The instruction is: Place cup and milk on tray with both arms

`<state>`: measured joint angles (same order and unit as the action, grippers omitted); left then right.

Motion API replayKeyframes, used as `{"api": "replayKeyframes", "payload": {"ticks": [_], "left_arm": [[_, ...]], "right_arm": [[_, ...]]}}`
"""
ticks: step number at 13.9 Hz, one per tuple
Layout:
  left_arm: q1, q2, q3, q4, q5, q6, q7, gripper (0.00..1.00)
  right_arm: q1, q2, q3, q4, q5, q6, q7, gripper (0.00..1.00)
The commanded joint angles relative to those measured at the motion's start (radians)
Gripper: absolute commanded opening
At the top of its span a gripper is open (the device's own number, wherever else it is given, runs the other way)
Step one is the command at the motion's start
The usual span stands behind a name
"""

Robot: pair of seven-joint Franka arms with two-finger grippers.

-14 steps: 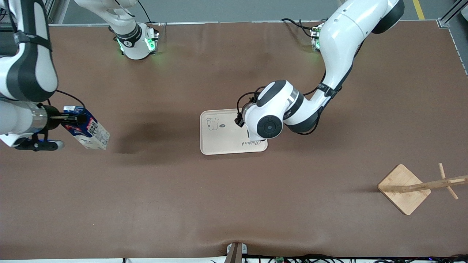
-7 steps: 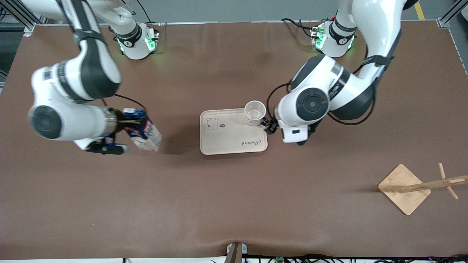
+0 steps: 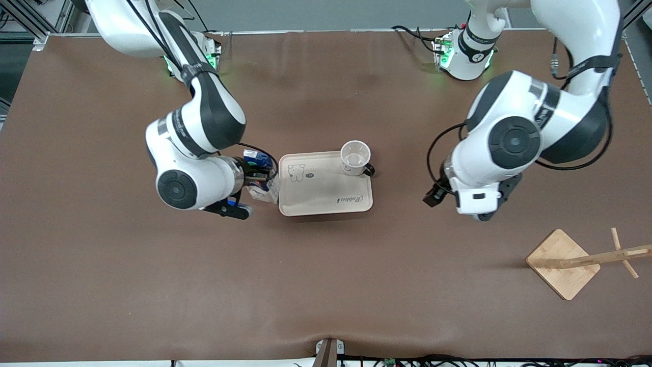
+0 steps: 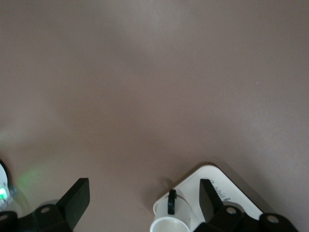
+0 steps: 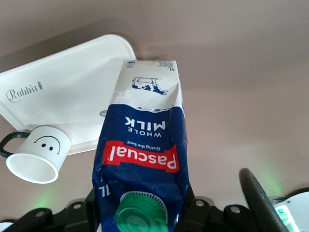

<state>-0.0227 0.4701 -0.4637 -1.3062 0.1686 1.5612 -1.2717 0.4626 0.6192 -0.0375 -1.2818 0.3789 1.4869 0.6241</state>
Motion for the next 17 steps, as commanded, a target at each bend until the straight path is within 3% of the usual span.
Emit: {"api": "replayKeyframes", "payload": {"ticks": [1, 4, 9, 13, 15, 17], "left_arm": [[0.052, -0.054, -0.001, -0.028, 0.020, -0.016, 0.186, 1.00], [0.086, -0.103, 0.014, -0.027, 0.019, -0.043, 0.343, 1.00], [0.024, -0.255, 0.202, -0.096, 0.000, -0.046, 0.605, 1.00], [0.000, -0.378, 0.361, -0.150, -0.102, -0.075, 0.851, 1.00], [-0.046, -0.407, 0.448, -0.150, -0.103, -0.092, 0.929, 1.00], [-0.069, -0.433, 0.485, -0.166, -0.103, -0.090, 1.033, 1.00]], "right_arm": [[0.033, 0.040, -0.005, 0.065, 0.044, -0.019, 0.068, 0.02], [0.031, 0.082, 0.030, 0.084, 0.117, -0.013, 0.059, 0.02], [0.042, 0.122, 0.030, 0.093, 0.097, -0.013, -0.108, 0.05], [0.044, 0.137, 0.030, 0.090, 0.094, -0.013, -0.156, 0.06], [0.056, 0.148, 0.028, 0.084, 0.086, -0.011, -0.156, 0.16], [0.056, 0.149, 0.030, 0.082, 0.083, 0.004, -0.155, 0.29]]}}
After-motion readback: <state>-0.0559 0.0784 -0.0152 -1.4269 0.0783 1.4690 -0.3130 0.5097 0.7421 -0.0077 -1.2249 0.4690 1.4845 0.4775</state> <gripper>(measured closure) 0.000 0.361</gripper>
